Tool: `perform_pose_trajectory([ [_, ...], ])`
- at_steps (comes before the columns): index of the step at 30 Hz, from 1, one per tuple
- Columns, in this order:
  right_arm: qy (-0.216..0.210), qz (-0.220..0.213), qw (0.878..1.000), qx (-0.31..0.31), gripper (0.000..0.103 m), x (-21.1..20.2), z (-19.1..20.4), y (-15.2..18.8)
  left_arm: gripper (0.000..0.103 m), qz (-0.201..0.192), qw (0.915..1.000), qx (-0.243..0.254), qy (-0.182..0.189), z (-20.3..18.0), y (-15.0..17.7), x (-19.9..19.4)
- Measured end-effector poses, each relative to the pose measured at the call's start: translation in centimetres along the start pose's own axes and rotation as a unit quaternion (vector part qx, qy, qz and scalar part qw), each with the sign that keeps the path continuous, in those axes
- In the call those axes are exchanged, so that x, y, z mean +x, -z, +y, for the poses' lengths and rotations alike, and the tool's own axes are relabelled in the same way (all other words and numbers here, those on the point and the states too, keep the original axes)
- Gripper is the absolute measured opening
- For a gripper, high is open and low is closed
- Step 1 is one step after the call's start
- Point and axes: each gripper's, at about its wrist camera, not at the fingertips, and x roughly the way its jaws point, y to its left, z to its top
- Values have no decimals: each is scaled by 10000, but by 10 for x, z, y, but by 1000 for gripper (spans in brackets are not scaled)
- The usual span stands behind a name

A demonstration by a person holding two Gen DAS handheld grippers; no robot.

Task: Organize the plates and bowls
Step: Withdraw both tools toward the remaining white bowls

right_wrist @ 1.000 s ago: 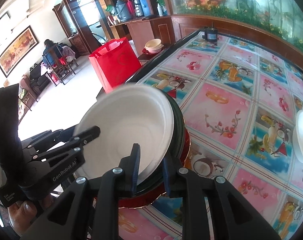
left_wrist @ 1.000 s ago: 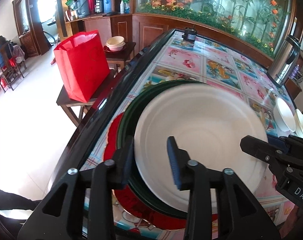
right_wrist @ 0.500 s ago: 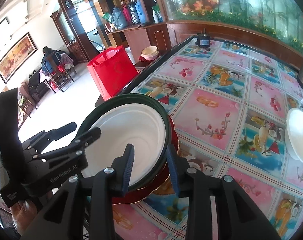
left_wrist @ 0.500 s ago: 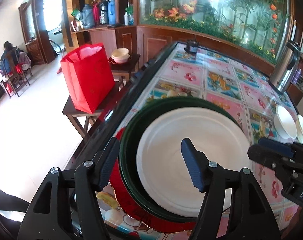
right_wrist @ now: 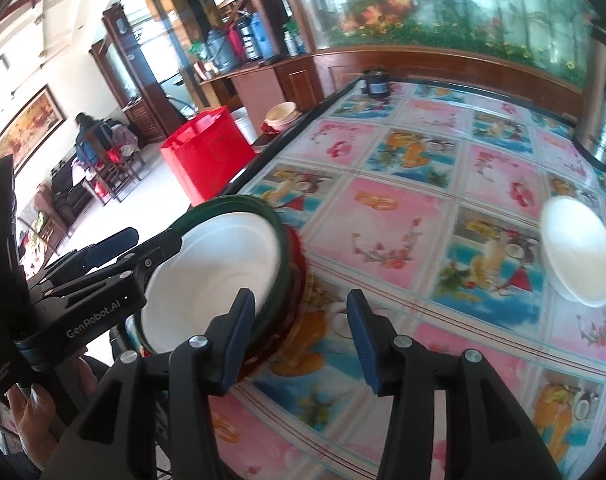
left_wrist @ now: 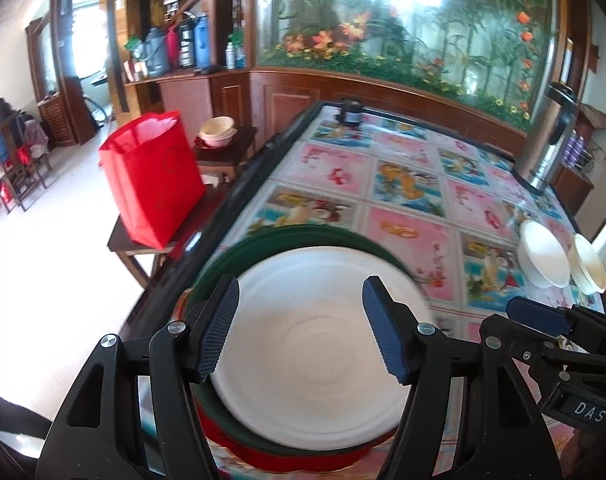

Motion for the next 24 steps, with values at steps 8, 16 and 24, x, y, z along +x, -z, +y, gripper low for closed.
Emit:
perform_pose_trajectory([
  [8,275,-141,9985,463,50,-26,-49,11,65,69,9979,442,459,-65,-3,7],
  [16,562,-301,9947,807,54,-57,-92,25,65,215,9928,771,889,-124,-3,16],
  [24,781,-468,9887,1188,55,-85,-131,36,65,287,9863,1082,1211,-181,-3,22],
])
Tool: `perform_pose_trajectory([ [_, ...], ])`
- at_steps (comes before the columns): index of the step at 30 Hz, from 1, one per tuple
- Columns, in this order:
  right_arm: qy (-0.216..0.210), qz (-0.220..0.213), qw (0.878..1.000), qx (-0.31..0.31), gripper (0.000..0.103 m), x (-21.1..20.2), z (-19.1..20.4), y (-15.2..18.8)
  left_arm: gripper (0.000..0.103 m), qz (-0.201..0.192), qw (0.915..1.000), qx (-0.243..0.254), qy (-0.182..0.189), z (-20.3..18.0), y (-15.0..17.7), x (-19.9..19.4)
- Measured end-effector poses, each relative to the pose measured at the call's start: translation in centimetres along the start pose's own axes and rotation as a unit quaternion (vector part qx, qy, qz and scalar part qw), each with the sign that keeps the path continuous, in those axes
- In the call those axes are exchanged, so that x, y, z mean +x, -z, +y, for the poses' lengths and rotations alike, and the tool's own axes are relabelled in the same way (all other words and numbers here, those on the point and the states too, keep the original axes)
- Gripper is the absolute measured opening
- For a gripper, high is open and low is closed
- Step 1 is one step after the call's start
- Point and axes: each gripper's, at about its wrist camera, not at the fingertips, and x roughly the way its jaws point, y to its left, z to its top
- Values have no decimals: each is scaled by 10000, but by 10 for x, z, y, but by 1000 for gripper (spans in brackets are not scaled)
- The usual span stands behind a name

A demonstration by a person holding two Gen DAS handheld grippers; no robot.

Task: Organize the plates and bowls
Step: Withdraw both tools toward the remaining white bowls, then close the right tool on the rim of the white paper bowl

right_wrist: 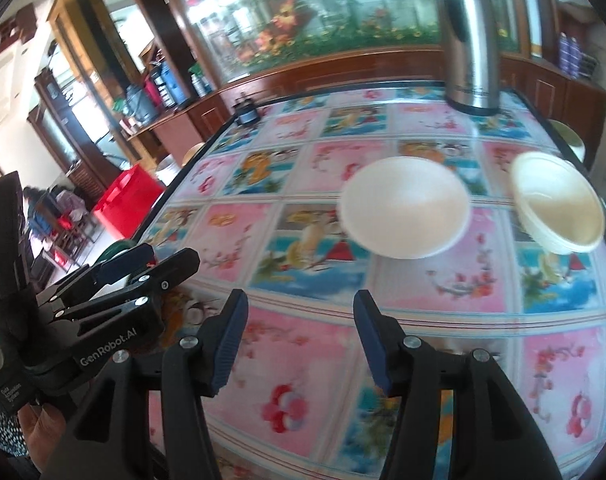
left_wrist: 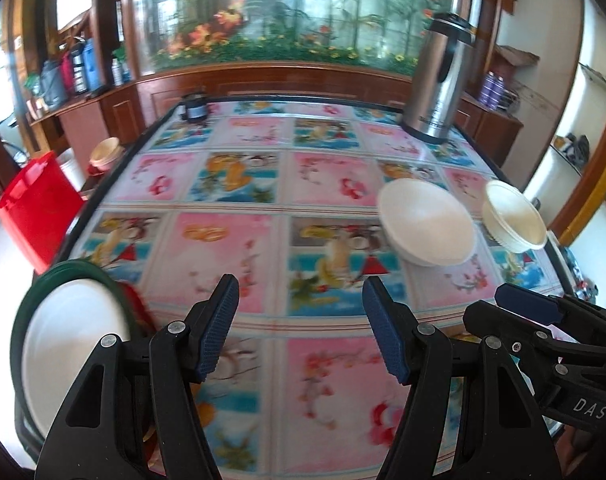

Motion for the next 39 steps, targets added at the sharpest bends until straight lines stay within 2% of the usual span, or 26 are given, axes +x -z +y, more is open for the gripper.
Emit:
perform_pose_trajectory([
  [6,165,-64,9993,318,56,-10,-39,-1,65,126,9995,232,170,-36,-8,19],
  [16,424,-57,9959,799,57,-13,-94,-4,65,410,9981,307,340,-66,-21,49],
  [30,520,51,9934,1023,58,-4,-127,-10,65,651,9972,232,269,-71,-42,85],
  [39,473,176,9944,933,58,18,-131,-36,65,923,9950,129,351,-74,-59,114],
])
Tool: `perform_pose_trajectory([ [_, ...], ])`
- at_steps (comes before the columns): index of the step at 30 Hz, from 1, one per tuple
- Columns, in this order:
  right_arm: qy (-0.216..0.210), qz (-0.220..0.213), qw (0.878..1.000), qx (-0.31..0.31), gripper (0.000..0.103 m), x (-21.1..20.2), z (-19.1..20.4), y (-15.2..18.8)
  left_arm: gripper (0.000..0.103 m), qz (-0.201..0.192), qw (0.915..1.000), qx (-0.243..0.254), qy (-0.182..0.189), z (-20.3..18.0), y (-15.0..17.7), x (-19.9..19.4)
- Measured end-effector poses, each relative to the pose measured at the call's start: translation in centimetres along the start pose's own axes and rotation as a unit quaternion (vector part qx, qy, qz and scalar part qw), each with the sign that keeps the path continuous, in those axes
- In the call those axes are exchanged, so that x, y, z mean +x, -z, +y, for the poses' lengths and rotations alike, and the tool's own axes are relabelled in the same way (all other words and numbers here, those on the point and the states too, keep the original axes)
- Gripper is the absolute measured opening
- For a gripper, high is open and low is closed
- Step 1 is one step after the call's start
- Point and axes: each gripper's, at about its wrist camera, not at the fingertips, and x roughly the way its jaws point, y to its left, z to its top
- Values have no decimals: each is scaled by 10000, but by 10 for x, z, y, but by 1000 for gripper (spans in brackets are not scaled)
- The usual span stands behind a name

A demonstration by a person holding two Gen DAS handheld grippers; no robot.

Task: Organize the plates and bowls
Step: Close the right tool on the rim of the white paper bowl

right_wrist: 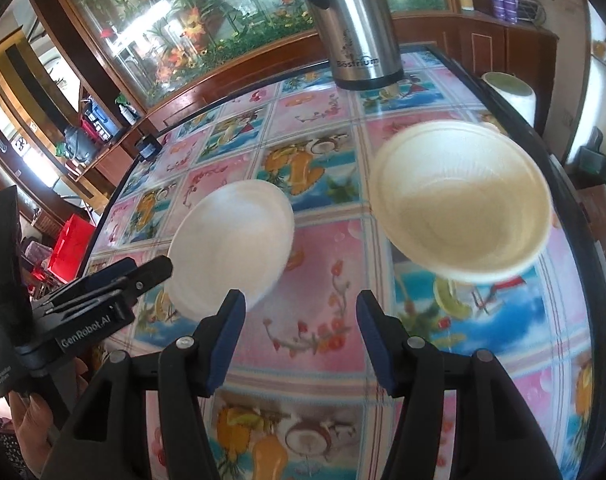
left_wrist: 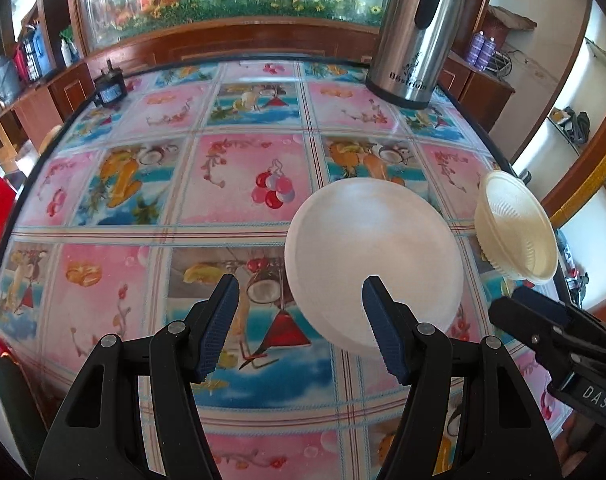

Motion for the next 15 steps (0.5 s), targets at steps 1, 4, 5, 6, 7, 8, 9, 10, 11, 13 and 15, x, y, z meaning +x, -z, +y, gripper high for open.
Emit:
perform_pose_trajectory([
  [1,-11,13,10000,-10,58,3,1,-3,65,42,10000,-19,24,1,-2,3],
  [4,-37,89,9999,-35,58,15,3,-14,65,121,9999,-33,-101,4,-7,14],
  [5,-36,111,9999,-55,58,19,4,-16,65,145,9998,-38,-115,4,-8,17],
  [6,-36,136,9999,-71,58,23,5,-19,65,162,9998,-46,-121,5,-8,20],
  [7,-32,168,9998,-88,58,28,6,-22,65,187,9997,-51,-126,5,-8,22],
  [8,-32,194,9997,-108,58,31,7,-24,65,221,9997,-55,-122,6,-9,25],
  [9,-30,221,9997,-134,58,35,8,-26,65,246,9996,-63,-112,7,-9,27],
  [10,-18,240,9996,-148,58,38,8,-28,65,266,9996,-75,-88,7,-10,29],
  [11,-8,247,9996,-151,58,41,8,-29,65,282,9995,-87,-57,8,-10,30],
  [13,-25,260,9995,-159,58,44,8,-31,65,296,9995,-94,-15,9,-11,33],
  [15,-32,259,9995,-177,58,46,9,-32,65,315,9995,-89,-8,9,-12,35],
])
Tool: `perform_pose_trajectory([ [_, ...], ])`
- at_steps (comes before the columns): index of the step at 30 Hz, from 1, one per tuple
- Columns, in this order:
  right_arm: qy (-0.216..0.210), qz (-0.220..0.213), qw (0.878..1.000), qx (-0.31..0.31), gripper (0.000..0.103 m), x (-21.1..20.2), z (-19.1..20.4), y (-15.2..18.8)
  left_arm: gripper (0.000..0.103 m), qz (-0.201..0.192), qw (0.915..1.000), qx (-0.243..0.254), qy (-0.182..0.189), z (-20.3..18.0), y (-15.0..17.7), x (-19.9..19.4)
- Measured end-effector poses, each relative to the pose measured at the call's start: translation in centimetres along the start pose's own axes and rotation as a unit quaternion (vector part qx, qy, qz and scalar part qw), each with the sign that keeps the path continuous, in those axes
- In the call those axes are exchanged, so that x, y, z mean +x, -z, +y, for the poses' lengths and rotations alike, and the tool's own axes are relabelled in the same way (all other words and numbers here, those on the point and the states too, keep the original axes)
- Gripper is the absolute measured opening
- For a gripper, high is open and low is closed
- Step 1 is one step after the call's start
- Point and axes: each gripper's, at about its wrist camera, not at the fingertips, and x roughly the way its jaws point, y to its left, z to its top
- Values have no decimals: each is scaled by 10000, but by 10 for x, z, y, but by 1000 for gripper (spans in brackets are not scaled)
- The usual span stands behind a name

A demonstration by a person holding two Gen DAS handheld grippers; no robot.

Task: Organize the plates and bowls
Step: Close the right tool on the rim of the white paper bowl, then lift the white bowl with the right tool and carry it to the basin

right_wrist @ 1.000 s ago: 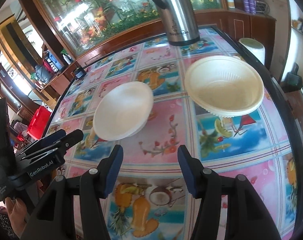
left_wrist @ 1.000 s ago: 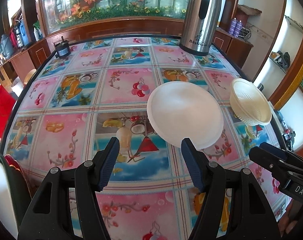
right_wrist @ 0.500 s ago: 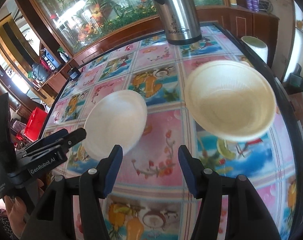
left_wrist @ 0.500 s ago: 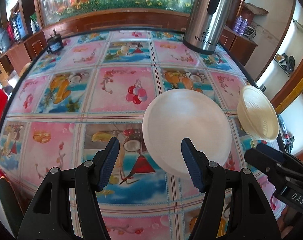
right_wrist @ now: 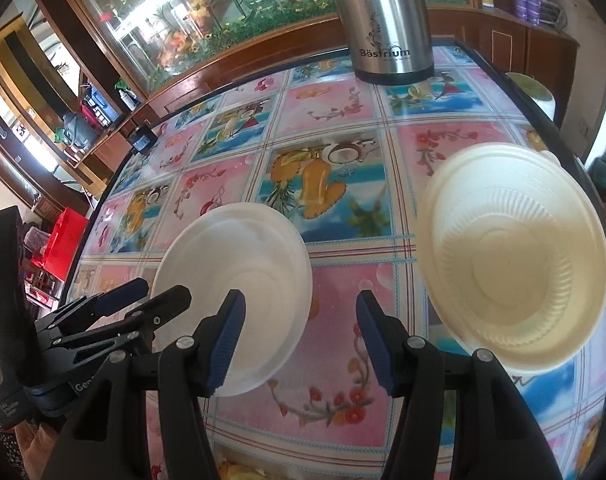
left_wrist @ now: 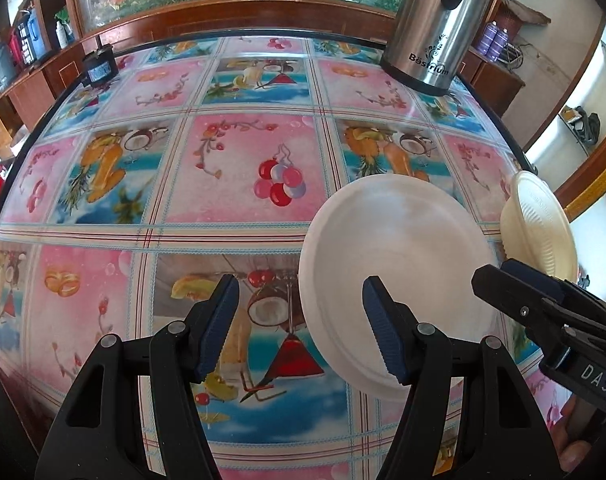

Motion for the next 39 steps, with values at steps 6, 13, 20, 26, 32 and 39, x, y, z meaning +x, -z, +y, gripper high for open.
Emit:
perform_pose_trajectory([
  [6,6,13,10000,-64,56,2,2,0,65,-48,10000,47,-29,-2,-2,2],
  [13,-46,29,9999,-92,35,7,1,0,41,74,9999,58,-87,0,-1,11],
  [20,-122,42,9999,-65,16,11,-1,3,18,99,9999,28,39,1,1,11],
  [26,-183,49,9997,-150,12,7,6,10,16,87,9998,-21,149,3,6,3],
  [32,-187,29,9997,-182,12,2,11,18,16,115,9997,-33,191,5,16,-1],
  [39,-188,36,9997,-125,12,-5,11,26,12,246,9985,-143,460,10,24,-6],
])
